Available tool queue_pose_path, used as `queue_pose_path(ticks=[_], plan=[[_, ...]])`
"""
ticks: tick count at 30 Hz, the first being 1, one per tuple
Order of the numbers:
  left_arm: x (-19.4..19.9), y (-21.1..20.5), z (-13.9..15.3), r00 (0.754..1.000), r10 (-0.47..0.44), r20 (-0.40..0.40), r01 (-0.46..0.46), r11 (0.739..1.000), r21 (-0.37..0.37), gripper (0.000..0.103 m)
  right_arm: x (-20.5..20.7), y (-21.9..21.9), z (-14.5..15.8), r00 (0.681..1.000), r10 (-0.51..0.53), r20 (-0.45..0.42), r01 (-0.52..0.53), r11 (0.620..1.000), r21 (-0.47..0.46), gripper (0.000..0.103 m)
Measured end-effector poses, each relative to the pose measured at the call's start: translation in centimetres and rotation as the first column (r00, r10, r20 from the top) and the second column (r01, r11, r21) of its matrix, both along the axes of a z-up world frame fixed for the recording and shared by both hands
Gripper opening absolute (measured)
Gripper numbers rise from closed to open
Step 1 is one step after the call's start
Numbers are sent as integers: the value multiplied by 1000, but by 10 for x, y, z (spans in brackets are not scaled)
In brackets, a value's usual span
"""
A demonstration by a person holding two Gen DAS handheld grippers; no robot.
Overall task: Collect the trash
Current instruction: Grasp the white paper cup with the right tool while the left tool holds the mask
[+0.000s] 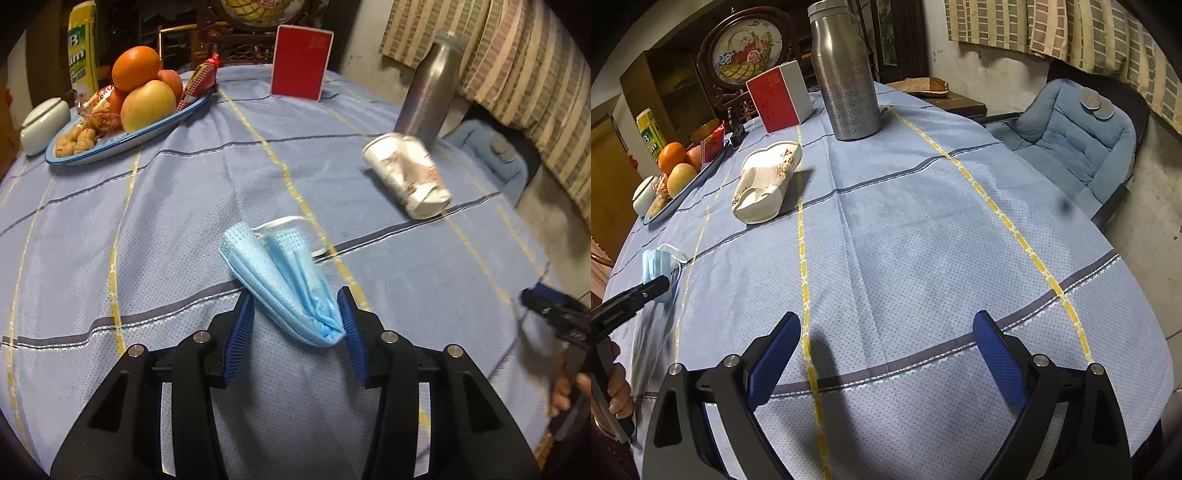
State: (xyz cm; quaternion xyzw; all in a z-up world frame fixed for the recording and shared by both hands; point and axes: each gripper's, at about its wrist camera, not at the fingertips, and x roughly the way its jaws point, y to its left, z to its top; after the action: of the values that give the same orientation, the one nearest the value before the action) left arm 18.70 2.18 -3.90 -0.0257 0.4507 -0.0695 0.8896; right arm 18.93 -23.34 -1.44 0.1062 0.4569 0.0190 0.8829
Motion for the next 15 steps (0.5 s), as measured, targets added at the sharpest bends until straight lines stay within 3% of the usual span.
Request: queue_pose_path(ticks=[3,5,7,8,11,15], plan=[[-1,-6,-3,1000,-9,14,8,998,68,49,0,0,0,1000,3,1,-3,1000,-1,93],[-2,-9,-4,1000,-21,13,20,996,82,60,0,0,0,1000,3,1,-3,1000,-2,93],[-1,-10,-7,1000,5,5,-5,992,126,92,0,1,0,1000,2,-1,-2,1000,-3,93],[1,-9,-9,1000,29,-6,-28,988,151,94,-1,1,0,1000,1,-3,-1,1000,-5,93],[5,0,-12,998,49,-31,-45,993,111,97,0,2,0,1000,0,-9,0,1000,-13,93],[4,-3,-13,998,50,-30,-45,989,141,97,1,4,0,1000,0,-17,-1,1000,-29,93]])
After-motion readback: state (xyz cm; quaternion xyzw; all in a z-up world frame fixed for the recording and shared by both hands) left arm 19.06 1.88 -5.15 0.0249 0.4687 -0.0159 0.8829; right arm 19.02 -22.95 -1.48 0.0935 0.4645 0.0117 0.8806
